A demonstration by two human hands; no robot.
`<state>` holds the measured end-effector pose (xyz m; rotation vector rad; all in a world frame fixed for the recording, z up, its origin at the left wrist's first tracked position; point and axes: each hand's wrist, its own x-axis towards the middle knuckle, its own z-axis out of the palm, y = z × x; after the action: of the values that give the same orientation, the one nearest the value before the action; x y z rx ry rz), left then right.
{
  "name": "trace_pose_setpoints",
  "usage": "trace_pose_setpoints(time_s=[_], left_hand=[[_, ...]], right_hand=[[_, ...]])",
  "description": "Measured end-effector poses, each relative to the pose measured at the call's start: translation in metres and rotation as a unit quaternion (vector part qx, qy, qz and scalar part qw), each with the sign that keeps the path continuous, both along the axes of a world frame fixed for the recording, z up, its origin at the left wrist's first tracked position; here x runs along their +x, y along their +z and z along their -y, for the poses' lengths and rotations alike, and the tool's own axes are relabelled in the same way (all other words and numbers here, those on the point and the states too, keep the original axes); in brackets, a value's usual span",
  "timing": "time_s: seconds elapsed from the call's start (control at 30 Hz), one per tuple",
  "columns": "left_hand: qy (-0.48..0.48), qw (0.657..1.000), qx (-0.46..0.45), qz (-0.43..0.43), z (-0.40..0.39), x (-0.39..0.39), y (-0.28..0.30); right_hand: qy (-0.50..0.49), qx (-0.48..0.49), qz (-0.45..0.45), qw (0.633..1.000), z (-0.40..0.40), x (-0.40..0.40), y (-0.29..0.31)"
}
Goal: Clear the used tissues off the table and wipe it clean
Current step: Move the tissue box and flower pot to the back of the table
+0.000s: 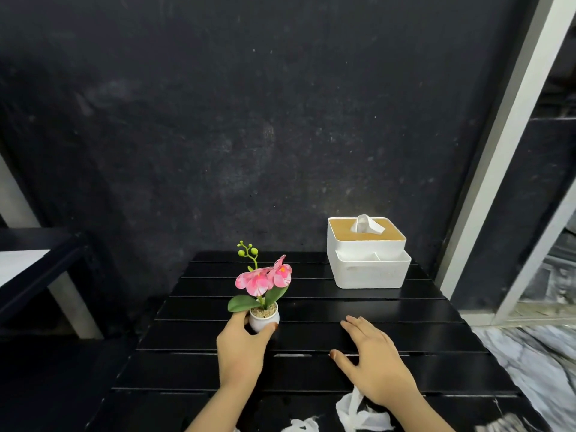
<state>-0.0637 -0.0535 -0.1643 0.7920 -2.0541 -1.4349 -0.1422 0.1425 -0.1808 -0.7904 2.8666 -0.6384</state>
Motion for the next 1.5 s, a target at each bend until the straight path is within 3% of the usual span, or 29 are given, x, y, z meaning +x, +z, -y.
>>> trace_pose_setpoints(time_s=[0.53,1.5], left_hand=[[-0.027,0.998,0.064,-0.008,0.0,-0.025,0.006],[-0.045,0.999,0.02,0.015,-0.004,-0.169,-0.011]], right_hand=[[-0.02,0.013,-0.008,1.0,0.002,-0.001,0.001],[0.01,0.03,-0.009,0.999,0.004,-0.004,0.001]])
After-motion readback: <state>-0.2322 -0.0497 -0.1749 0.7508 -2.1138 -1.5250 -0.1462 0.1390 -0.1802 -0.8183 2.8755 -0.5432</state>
